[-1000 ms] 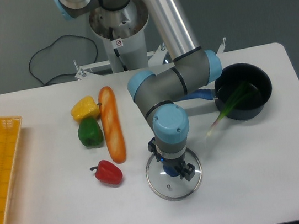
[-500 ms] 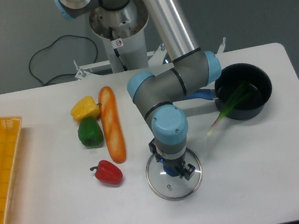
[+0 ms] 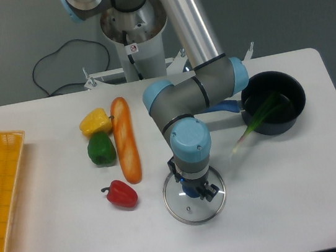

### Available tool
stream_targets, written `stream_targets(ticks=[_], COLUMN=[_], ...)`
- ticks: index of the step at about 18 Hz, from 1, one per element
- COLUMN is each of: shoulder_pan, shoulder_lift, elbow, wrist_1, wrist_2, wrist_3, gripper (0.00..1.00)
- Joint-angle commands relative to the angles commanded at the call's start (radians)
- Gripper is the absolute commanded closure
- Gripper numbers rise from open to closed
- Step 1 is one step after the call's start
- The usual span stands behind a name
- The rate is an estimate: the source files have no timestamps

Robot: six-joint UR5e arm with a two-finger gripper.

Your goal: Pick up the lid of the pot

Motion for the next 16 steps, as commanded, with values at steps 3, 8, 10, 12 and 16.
stream_targets(ticks=[3,8,10,12,16], shoulder_pan=[0.0,-0.003,-0.015,-0.029,-0.029], shoulder_lift=[0.002,0.011,0.029,0.047,0.112], elbow=[0.0,0.002,0.002,0.002,-0.002], wrist_1=[-0.002,-0.003,-0.008,-0.014,-0.035], wrist_2=[0.0,0.002,0.005,0.009,0.018], wrist_3=[0.0,-0.006,-0.011,-0.012,-0.025], gripper=[0.51,0.55,0.55,0.55,0.55])
